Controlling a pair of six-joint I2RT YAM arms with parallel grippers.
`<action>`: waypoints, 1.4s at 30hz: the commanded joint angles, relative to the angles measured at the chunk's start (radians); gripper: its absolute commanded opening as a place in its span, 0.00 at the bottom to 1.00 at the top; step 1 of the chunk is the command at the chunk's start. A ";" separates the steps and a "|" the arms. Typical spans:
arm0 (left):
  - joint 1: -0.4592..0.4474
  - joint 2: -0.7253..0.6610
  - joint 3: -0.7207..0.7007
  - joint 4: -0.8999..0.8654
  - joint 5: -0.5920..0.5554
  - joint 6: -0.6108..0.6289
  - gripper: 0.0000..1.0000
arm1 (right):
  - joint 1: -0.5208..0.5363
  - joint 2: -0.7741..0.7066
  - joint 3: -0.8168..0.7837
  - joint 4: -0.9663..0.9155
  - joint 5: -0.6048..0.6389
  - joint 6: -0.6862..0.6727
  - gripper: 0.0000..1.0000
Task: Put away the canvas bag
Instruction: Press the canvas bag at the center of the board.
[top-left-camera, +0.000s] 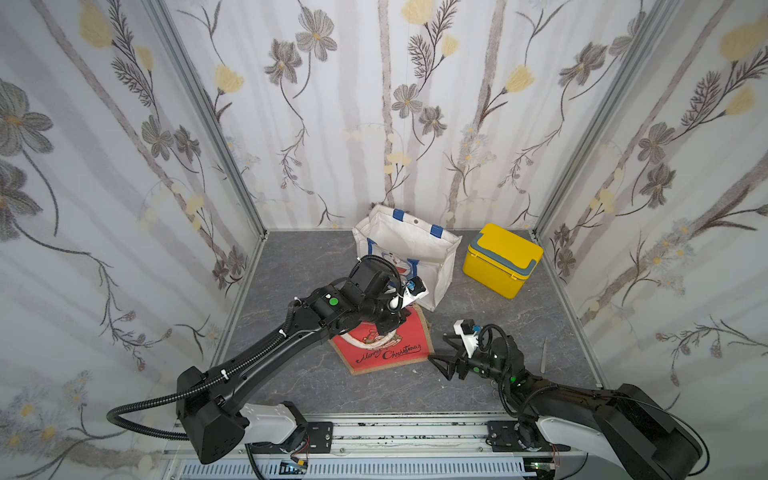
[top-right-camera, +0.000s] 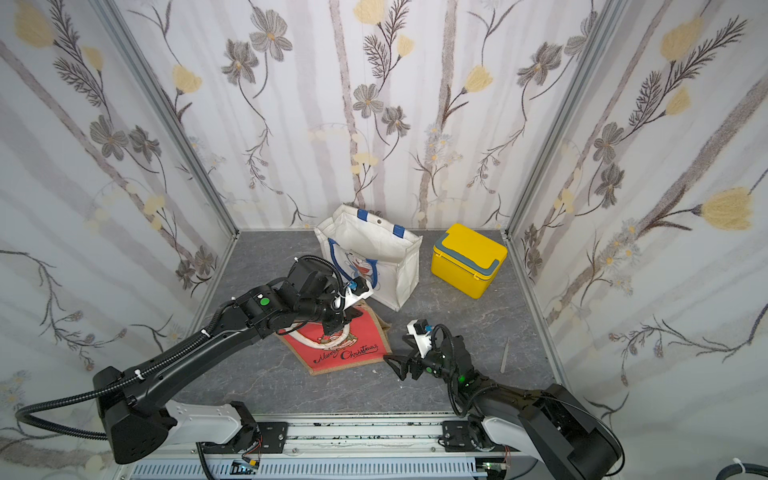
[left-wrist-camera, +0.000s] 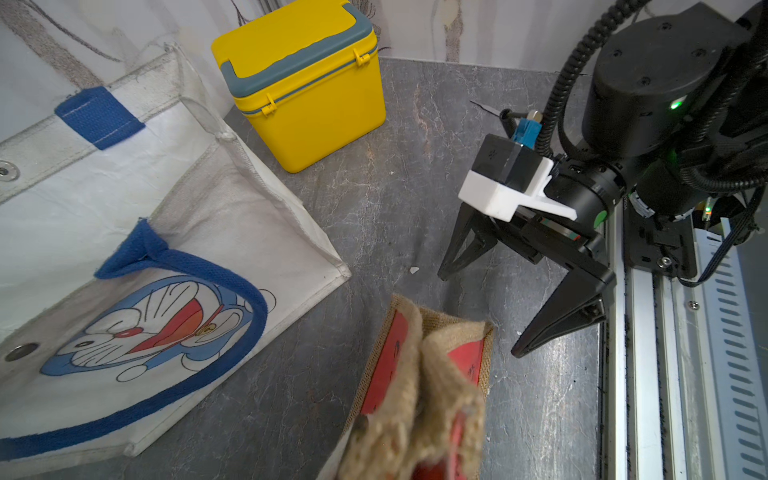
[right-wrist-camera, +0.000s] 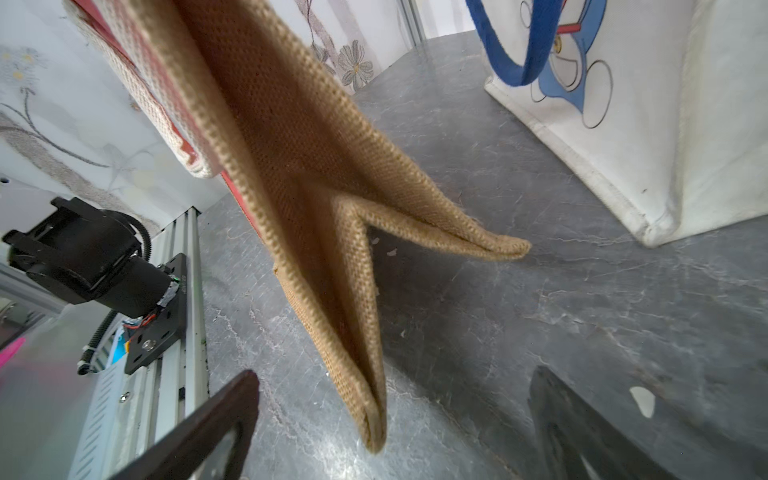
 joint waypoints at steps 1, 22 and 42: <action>0.002 -0.005 0.014 0.017 0.035 0.063 0.00 | 0.022 0.076 0.033 0.113 -0.063 0.019 0.96; 0.022 -0.003 -0.020 0.054 0.069 0.043 0.00 | 0.074 0.095 0.107 0.121 -0.063 -0.119 0.50; 0.027 0.019 0.017 -0.015 0.162 0.056 0.00 | 0.077 -0.196 0.191 -0.144 0.129 -0.292 1.00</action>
